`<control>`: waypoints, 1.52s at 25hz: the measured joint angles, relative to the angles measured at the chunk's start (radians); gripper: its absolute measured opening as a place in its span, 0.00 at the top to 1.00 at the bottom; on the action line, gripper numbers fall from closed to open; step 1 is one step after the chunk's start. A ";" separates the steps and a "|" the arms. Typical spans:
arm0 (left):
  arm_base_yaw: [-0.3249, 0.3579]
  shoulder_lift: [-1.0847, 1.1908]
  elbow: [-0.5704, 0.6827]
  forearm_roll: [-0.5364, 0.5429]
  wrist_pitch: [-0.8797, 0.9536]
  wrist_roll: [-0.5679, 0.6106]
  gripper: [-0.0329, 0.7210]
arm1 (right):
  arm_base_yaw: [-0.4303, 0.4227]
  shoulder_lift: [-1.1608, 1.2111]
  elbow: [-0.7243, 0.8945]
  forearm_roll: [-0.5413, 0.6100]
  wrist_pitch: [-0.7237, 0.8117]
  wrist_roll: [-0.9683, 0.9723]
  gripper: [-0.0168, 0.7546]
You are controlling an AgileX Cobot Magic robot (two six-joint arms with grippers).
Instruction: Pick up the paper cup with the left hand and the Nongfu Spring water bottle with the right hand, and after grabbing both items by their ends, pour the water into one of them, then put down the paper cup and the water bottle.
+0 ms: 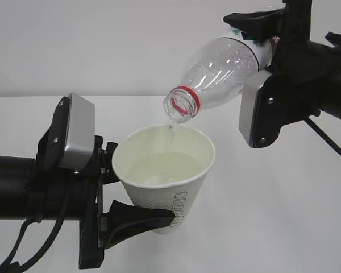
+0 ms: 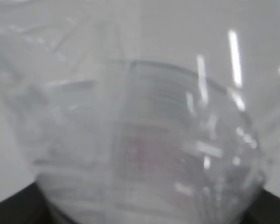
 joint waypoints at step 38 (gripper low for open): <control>0.000 0.000 0.000 0.000 0.000 0.000 0.31 | 0.000 0.000 0.000 0.011 0.067 0.458 0.34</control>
